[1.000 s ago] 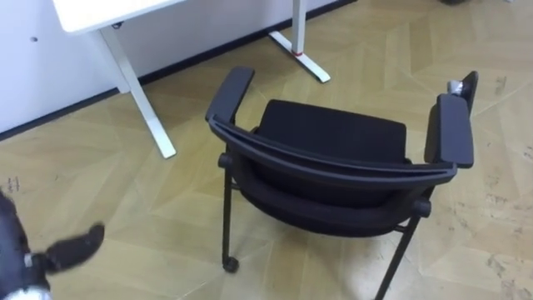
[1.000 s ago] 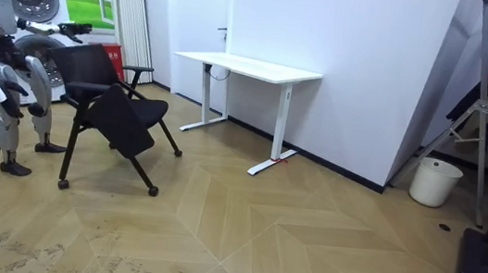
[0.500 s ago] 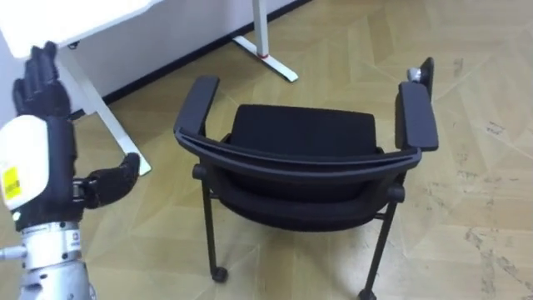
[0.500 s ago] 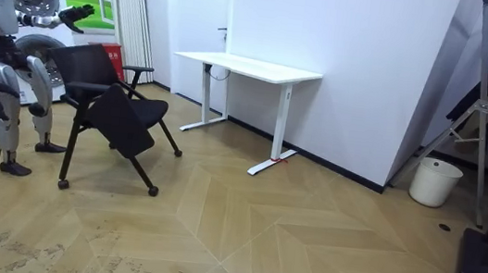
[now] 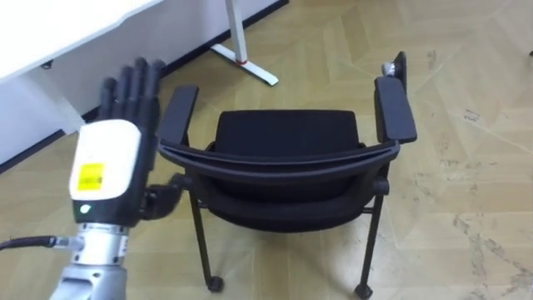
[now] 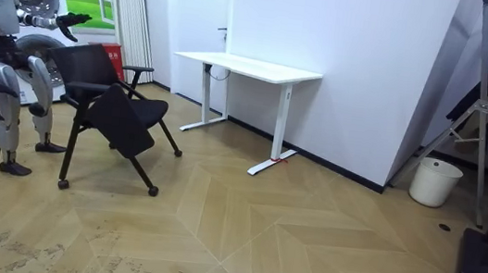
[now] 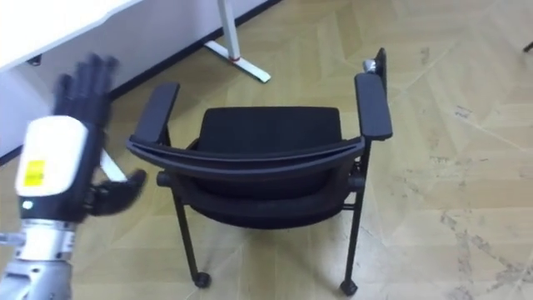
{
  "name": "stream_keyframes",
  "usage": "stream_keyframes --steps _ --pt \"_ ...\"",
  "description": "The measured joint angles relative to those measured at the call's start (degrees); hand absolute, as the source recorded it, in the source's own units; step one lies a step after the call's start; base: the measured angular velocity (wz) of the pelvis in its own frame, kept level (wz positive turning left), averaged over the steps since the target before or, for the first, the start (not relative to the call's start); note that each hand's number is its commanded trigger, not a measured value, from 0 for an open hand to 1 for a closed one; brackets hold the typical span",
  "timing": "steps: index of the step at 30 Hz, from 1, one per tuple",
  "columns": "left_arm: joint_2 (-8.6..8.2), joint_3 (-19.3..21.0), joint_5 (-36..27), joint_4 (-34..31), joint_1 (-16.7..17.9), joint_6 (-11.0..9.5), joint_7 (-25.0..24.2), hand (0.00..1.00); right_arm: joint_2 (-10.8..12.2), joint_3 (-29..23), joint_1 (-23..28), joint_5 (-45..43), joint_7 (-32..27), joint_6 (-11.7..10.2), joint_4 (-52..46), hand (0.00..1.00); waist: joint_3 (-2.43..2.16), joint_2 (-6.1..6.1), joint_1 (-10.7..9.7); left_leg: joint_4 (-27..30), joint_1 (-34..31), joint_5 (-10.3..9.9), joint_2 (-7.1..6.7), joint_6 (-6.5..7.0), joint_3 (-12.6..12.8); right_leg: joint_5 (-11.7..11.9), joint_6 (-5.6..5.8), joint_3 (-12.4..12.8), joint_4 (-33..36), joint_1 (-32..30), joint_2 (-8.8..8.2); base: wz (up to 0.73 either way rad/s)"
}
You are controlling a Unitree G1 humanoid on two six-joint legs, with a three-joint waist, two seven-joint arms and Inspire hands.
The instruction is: Push chair
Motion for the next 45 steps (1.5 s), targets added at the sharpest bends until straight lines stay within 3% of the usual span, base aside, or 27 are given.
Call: stream_keyframes --steps 5,10,15,37,43,45 --pt "1.32 -2.6 0.4 1.1 0.2 1.0 -2.2 0.0 0.0 0.0 -0.4 2.8 -0.1 0.0 0.0 0.0 0.04 -0.08 -0.5 0.0 0.1 0.0 0.0 0.0 0.9 0.0 0.02 0.8 -0.1 -0.3 -0.01 -0.08" --pt "2.12 -2.7 0.5 1.0 1.2 1.8 -2.8 0.0 0.0 -0.1 -0.5 5.1 -0.6 0.1 -0.1 0.0 -0.01 -0.08 -0.4 -0.1 0.0 0.0 0.01 0.0 1.2 0.0 0.01 1.4 0.0 -0.8 -0.03 -0.09" --pt "4.63 -2.8 0.5 0.8 3.7 1.9 -5.0 0.0 -0.6 -0.4 -1.5 5.9 -0.6 0.6 0.1 0.0 -0.07 -0.02 -0.6 0.0 -0.1 0.0 0.0 0.0 1.2 0.0 0.0 1.4 0.0 -0.9 -0.03 0.0" --pt "5.22 -4.2 0.4 1.0 4.8 5.4 -6.8 0.0 -1.1 0.3 -1.7 6.9 -0.6 1.9 0.0 0.0 -0.31 0.29 -0.6 0.0 0.0 0.0 0.0 0.0 1.3 0.0 -0.01 1.6 0.3 -0.9 0.04 0.0" --pt "5.28 -4.9 0.6 1.0 4.0 7.2 -8.3 0.0 -1.2 0.3 -0.3 7.0 -0.6 1.9 0.2 0.0 -0.21 0.5 -1.0 0.0 0.4 0.0 0.02 0.0 2.5 0.0 -0.02 2.8 0.1 -0.9 0.04 -0.1" --pt "5.35 -5.9 2.3 1.0 3.0 7.4 -8.3 0.0 -1.3 0.2 0.0 6.7 -0.7 1.9 0.6 0.0 0.09 0.76 -1.8 -0.1 0.4 0.0 0.02 0.0 2.7 0.1 -0.03 3.0 0.1 -0.9 0.02 0.0"
